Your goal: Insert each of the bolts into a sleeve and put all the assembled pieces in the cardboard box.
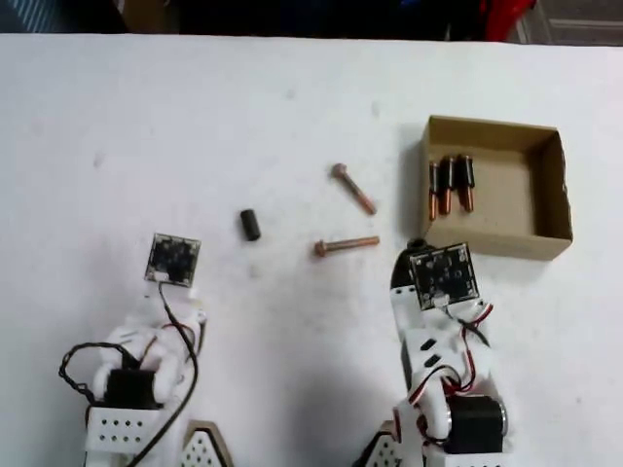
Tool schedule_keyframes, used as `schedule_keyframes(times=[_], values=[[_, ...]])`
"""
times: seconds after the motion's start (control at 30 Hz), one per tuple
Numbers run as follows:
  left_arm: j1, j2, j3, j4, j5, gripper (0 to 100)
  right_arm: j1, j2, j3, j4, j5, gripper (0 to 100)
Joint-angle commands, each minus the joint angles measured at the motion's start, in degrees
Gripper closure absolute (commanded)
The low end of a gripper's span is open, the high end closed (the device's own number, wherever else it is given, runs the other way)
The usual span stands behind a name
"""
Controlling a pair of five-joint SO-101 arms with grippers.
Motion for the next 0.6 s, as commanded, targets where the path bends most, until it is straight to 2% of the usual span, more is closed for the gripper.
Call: schedule_keyframes(times=[0.0, 0.43, 0.57], values=[[-0.48, -0.66, -0.18, -1.41, -0.09, 98, 0.31, -0.57, -1.32, 1.98, -0.70, 98.1], [-0.66, -0.75, -0.26, -2.20, -0.18, 98, -0.22, -0.57, 9.58, 2.07, -0.70, 98.1], [-5.32, -0.75, -2.81, -2.37, -2.81, 98, -0.13, -0.57, 12.48, 2.07, -0.79, 98.1]])
